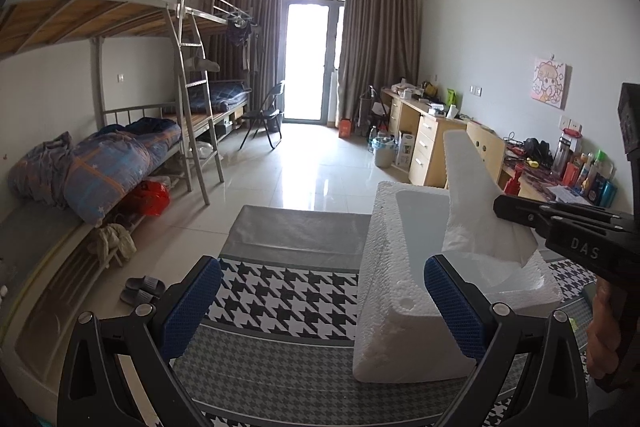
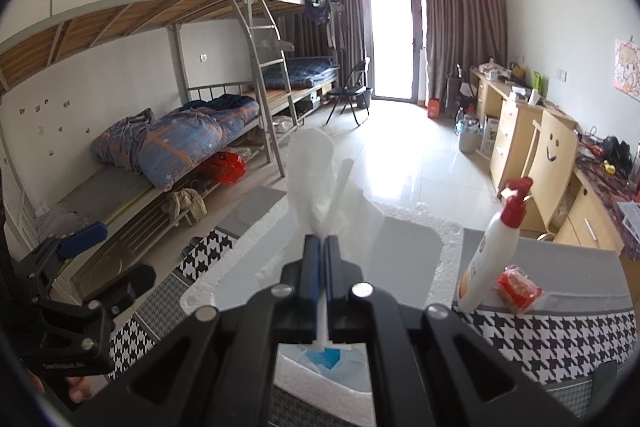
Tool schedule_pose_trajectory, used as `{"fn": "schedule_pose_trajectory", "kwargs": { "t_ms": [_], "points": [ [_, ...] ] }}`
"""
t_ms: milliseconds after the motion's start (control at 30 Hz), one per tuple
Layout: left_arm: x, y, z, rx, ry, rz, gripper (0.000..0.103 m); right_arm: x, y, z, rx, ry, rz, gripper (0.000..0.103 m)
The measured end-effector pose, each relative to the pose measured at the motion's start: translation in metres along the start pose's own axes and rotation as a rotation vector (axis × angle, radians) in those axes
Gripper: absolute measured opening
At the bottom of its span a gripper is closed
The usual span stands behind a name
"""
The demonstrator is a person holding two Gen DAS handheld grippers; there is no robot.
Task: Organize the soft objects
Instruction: 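Lower the white tissue into the foam box and open the right tool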
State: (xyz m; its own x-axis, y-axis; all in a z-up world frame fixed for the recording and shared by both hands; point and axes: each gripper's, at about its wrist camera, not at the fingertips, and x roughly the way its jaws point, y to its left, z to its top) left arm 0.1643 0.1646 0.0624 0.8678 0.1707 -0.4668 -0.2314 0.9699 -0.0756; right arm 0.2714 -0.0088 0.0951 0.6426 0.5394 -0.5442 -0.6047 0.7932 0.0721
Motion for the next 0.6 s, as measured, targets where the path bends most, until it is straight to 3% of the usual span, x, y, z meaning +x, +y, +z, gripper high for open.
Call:
{"fn": "schedule_pose_trajectory", "kwargs": {
  "t_ms": [367,400,467,500,533,600],
  "points": [
    [0.001,0.000,-0.003,-0.010,0.008,-0.006,0.102,0.019,-0.002,-0.006,0.020,0.072,0.018,0.008],
    [0.000,0.000,-0.003,-0.011,0.010,-0.008,0.102,0.019,-0.002,-0.006,0.021,0.074,0.014,0.016],
    [0.000,0.001,-0.003,-0.014,0.009,-0.010,0.102,0.018,-0.002,-0.007,0.016,0.069,0.010,0.042],
    [-0.001,0.001,-0.003,-0.014,0.009,-0.010,0.102,0.017,0.000,-0.006,0.014,0.060,0.004,0.061],
    [-0.001,0.002,-0.003,-0.014,0.009,-0.011,0.102,0.017,0.000,-0.006,0.015,0.049,0.000,0.072],
    [0.000,0.002,-0.004,-0.017,0.010,-0.008,0.102,0.013,0.000,-0.006,0.018,0.018,-0.009,0.075]
  ]
}}
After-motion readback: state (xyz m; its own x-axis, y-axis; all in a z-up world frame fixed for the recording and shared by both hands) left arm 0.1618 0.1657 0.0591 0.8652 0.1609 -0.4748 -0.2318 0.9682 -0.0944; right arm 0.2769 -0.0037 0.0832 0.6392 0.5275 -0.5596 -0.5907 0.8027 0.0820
